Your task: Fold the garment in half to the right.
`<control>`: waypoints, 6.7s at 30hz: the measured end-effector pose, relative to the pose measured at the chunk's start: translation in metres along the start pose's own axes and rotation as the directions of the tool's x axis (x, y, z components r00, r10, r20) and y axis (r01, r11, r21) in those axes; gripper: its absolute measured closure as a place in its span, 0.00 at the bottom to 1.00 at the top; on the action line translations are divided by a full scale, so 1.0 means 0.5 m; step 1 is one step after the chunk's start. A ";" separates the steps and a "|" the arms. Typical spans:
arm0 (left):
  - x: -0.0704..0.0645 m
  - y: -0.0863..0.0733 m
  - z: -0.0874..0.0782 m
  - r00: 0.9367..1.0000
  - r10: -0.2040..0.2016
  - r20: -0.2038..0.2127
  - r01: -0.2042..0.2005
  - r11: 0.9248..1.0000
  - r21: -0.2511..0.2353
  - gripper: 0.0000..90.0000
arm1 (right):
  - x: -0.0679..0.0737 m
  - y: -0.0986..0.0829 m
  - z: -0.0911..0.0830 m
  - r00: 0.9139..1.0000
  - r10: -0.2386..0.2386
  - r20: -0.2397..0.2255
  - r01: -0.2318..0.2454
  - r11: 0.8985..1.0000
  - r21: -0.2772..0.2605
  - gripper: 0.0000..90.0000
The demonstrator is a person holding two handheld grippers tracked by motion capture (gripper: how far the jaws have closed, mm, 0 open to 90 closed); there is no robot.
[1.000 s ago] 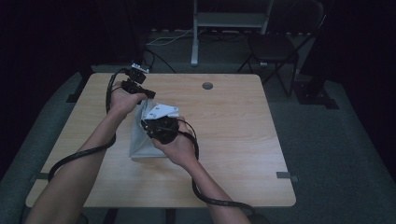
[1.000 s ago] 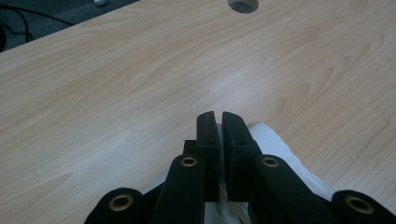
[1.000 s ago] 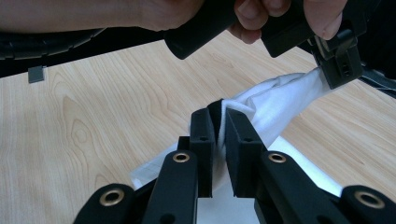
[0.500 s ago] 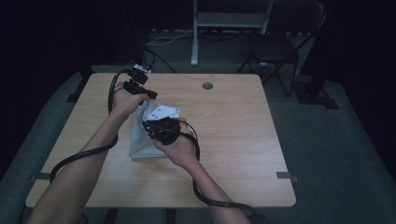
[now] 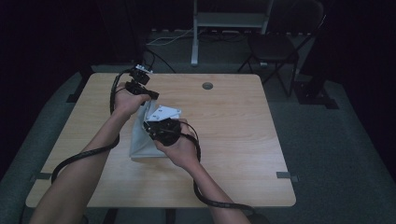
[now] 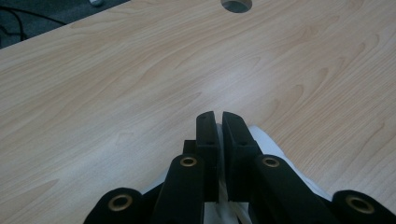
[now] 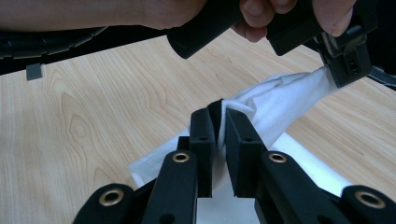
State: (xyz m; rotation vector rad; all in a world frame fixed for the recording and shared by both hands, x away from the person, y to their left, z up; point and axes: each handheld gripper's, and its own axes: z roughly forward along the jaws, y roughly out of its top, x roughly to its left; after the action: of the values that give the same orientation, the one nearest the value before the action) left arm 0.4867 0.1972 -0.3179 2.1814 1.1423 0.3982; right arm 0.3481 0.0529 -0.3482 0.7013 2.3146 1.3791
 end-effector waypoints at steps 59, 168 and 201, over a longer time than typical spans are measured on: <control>-0.033 -0.002 0.045 1.000 0.004 0.017 -0.004 1.000 0.024 0.95 | -0.009 -0.033 -0.003 1.000 0.020 -0.002 -0.020 1.000 0.012 0.91; -0.080 -0.021 0.122 0.999 0.033 0.036 -0.037 0.995 0.094 0.94 | -0.026 -0.109 -0.008 0.997 0.075 0.005 -0.075 0.995 0.059 0.91; -0.089 -0.027 0.137 0.999 0.035 0.035 -0.038 0.994 0.100 0.94 | -0.032 -0.128 -0.010 0.996 0.084 0.005 -0.084 0.993 0.077 0.91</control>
State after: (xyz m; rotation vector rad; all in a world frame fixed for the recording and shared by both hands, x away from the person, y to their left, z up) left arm 0.4888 0.1392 -0.3771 2.2908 1.1281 0.3253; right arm 0.3438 0.0146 -0.4018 0.8321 2.3727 1.3293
